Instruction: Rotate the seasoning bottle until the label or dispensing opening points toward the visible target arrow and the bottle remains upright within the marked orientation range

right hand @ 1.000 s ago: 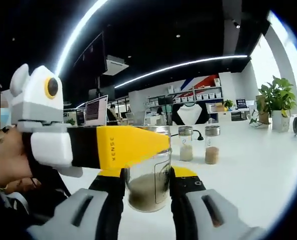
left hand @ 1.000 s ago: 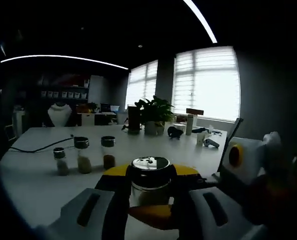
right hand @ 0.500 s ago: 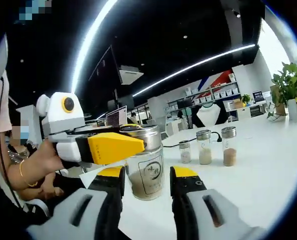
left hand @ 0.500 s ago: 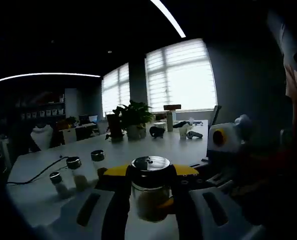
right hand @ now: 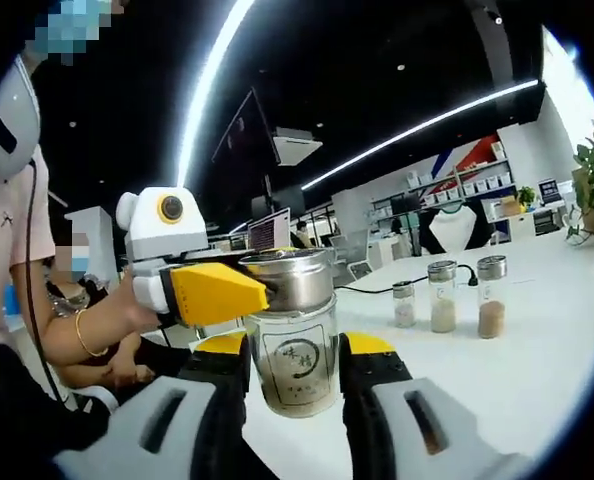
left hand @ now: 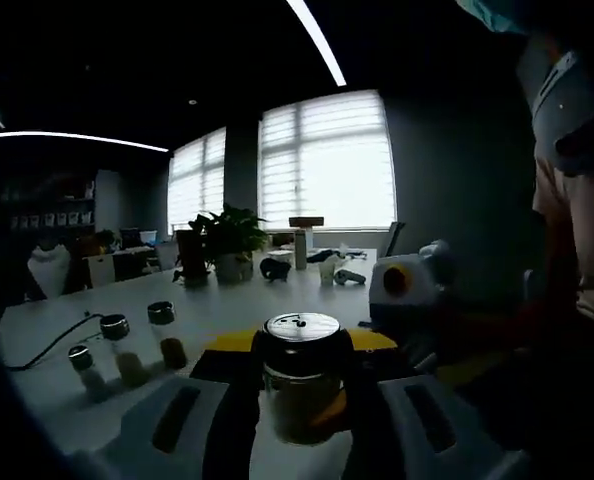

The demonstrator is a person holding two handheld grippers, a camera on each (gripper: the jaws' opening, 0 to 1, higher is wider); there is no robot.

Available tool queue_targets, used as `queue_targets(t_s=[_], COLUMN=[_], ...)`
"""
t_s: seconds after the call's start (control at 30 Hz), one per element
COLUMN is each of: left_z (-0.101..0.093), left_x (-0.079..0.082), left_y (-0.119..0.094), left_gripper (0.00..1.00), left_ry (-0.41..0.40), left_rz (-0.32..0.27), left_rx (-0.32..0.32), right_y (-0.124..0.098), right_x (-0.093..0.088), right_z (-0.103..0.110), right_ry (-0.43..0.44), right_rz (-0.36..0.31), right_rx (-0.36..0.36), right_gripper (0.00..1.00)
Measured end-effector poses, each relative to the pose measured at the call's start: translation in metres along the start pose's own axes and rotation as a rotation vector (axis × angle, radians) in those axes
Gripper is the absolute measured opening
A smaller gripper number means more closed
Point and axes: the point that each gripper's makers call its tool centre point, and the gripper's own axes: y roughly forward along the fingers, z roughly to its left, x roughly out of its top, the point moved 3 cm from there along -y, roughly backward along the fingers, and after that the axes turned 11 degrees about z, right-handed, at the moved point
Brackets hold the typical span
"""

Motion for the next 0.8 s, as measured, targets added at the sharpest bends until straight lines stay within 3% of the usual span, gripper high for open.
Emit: queue_targets(t_s=[0.1, 0.3, 0.37, 0.53, 0.7, 0.8], left_z=[-0.002, 0.002, 0.004, 0.013, 0.015, 0.012], left_x=[0.001, -0.007, -0.008, -0.008, -0.007, -0.010], left_y=[-0.001, 0.003, 0.005, 0.008, 0.009, 0.010], left_gripper=[0.33, 0.33, 0.33, 0.33, 0.33, 0.33], left_ry=[-0.006, -0.071, -0.087, -0.152, -0.158, -0.152], left_rz=[-0.010, 0.006, 0.011, 0.013, 0.024, 0.027], left_rx=[-0.017, 0.008, 0.029, 0.113, 0.189, 0.290], right_y=[-0.002, -0.002, -0.002, 0.003, 0.003, 0.005], right_x=[0.000, -0.006, -0.008, -0.006, -0.004, -0.006], right_z=[0.004, -0.001, -0.004, -0.008, -0.015, -0.016], right_ry=[0.009, -0.048, -0.013, 0.004, -0.082, -0.139], right_rz=[-0.008, 0.023, 0.040, 0.030, 0.053, 0.077], right_rx=[0.037, -0.054, -0.104, -0.213, -0.352, -0.421], right_gripper=[0.31, 0.31, 0.31, 0.30, 0.30, 0.30])
